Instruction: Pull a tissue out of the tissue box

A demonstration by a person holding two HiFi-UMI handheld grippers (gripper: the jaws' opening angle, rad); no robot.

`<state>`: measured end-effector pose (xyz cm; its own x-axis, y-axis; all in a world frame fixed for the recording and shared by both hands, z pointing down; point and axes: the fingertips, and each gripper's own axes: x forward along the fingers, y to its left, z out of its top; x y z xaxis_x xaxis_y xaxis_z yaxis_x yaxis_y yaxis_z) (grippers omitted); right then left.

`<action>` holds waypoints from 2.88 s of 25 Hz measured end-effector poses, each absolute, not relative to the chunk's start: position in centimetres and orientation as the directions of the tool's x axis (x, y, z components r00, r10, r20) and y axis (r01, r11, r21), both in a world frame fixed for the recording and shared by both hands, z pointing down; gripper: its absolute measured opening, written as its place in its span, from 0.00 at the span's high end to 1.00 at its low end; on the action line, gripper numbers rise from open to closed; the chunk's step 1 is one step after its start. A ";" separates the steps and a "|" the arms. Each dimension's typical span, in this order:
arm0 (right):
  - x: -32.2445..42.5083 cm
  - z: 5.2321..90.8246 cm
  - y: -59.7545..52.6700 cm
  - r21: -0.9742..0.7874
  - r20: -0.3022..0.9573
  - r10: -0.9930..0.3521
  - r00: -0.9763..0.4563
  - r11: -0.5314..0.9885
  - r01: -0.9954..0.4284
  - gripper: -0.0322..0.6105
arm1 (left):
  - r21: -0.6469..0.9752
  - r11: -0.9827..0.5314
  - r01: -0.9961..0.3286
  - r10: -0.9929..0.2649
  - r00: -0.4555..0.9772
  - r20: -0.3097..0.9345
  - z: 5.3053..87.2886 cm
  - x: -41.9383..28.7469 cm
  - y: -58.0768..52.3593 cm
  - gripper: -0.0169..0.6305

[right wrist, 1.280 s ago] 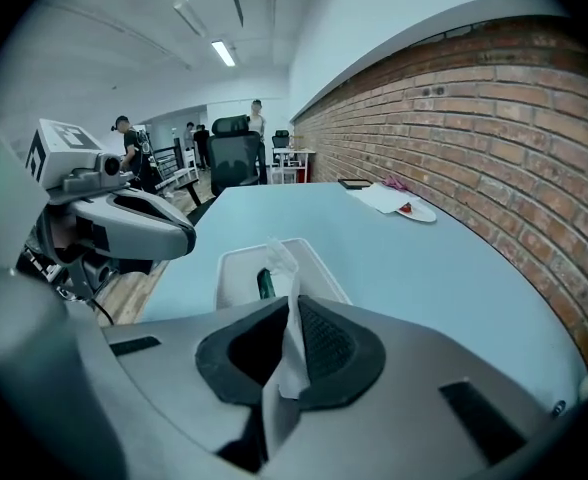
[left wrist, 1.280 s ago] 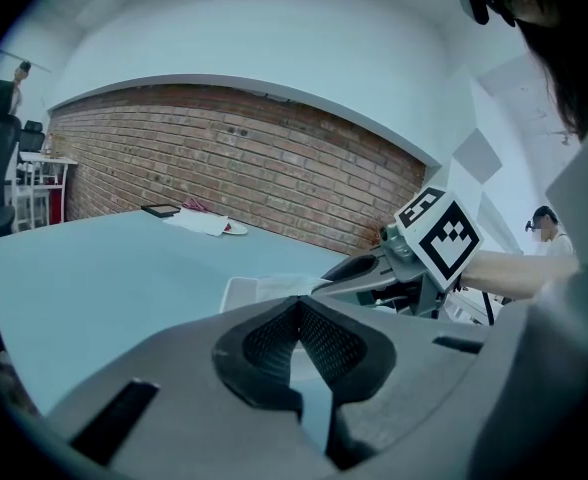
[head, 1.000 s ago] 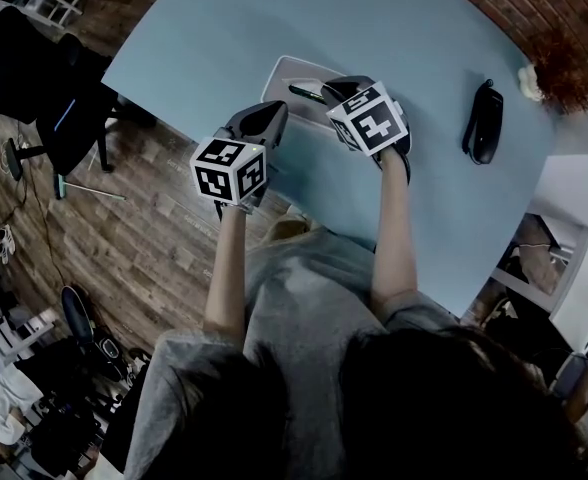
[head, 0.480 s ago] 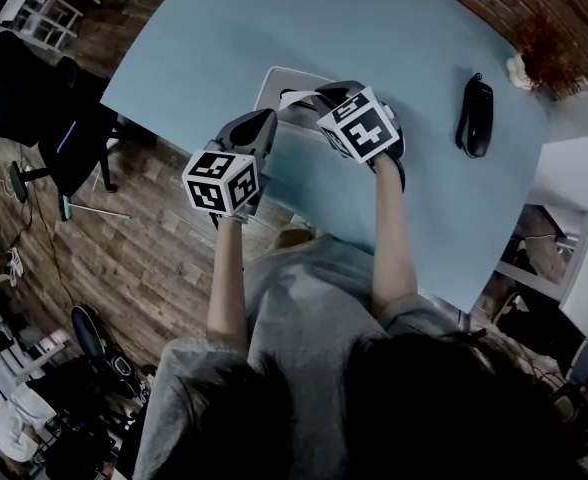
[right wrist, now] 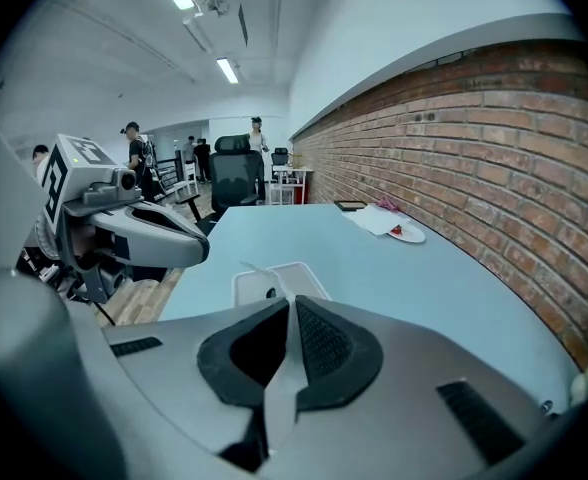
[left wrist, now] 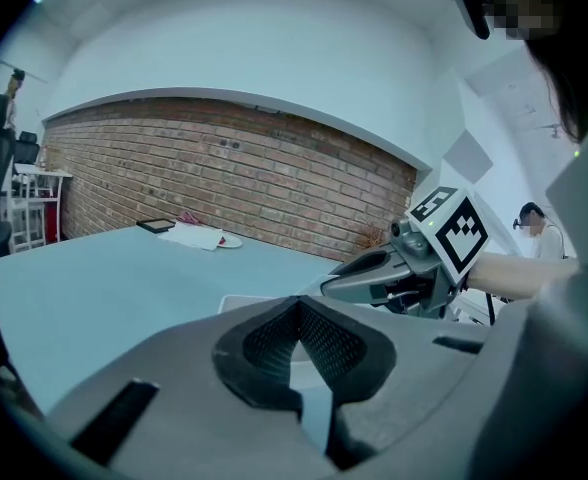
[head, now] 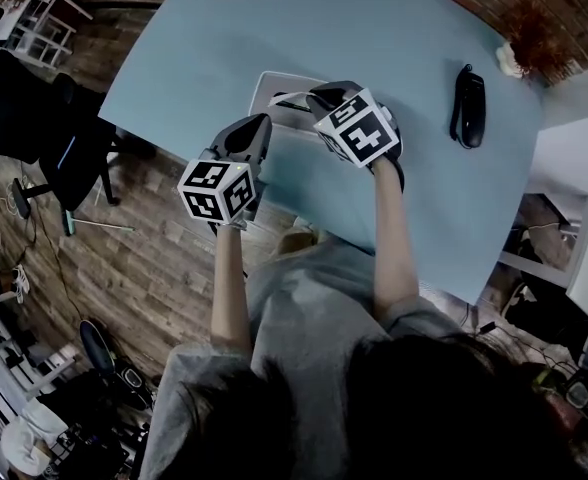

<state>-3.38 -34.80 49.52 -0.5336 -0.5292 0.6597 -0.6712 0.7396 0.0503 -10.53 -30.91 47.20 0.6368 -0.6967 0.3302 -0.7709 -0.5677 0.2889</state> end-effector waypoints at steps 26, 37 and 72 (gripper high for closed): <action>-2.0 44.7 -32.3 0.091 0.528 -0.661 -0.533 0.668 -0.739 0.95 | 0.234 -0.668 -0.707 -0.656 0.707 0.264 43.7 -9.2 -29.3 0.97; -0.9 43.6 -30.9 0.109 0.476 -0.727 -0.495 0.607 -0.787 0.95 | 0.163 -0.733 -0.661 -0.615 0.745 0.258 42.6 -8.7 -28.2 0.97; 0.6 34.6 -27.3 0.155 0.200 -0.859 -0.471 0.502 -0.851 0.95 | 0.046 -0.792 -0.609 -0.603 0.792 0.093 35.7 -10.0 -26.7 0.97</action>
